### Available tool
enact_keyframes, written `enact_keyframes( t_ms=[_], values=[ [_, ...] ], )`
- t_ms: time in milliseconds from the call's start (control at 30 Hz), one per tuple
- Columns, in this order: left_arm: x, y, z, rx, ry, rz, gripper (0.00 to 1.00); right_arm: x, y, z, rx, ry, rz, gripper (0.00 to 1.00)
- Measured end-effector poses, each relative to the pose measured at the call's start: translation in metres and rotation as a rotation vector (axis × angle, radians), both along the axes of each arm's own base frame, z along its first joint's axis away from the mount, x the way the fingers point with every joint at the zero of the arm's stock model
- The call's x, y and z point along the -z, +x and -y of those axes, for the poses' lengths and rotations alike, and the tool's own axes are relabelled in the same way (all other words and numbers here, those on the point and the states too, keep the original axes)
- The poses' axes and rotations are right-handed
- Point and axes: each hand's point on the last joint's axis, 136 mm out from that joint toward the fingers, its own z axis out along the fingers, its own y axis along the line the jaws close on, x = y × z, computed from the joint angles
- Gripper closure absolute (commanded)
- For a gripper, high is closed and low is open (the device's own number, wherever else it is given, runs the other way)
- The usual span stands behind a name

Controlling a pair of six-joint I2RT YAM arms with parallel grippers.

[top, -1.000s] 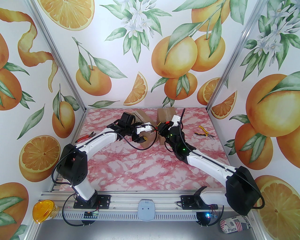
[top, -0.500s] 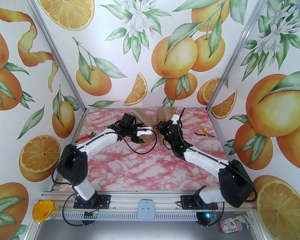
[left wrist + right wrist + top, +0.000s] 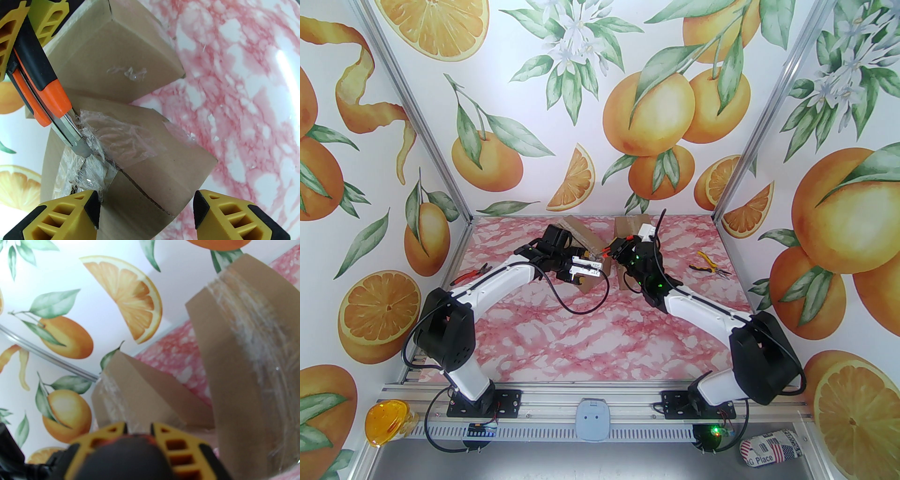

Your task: Unpack the express box

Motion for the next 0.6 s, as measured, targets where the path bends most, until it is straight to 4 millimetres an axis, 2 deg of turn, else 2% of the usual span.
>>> enact_keyframes(
  t_ms=[33, 67, 100, 167, 300, 600],
  values=[
    [0.0, 0.001, -0.001, 0.003, 0.004, 0.003, 0.39, 0.0, 0.0, 0.0, 0.0, 0.0, -0.001, 1.0],
    [0.0, 0.001, -0.002, 0.005, 0.005, 0.006, 0.48, 0.0, 0.0, 0.0, -0.001, 0.001, -0.001, 1.0],
    [0.0, 0.001, -0.001, 0.005, 0.004, 0.006, 0.53, 0.001, 0.001, -0.001, -0.005, 0.005, -0.006, 1.0],
    [-0.001, 0.004, 0.001, -0.019, -0.017, -0.004, 0.57, 0.003, 0.005, 0.0, 0.004, 0.02, -0.016, 1.0],
    [-0.003, 0.012, 0.005, -0.079, -0.072, -0.026, 0.6, 0.006, 0.013, 0.006, 0.037, 0.077, -0.034, 1.0],
    [-0.005, 0.016, 0.008, -0.173, -0.143, -0.093, 0.65, 0.011, 0.013, 0.011, 0.081, 0.134, -0.079, 1.0]
  ],
)
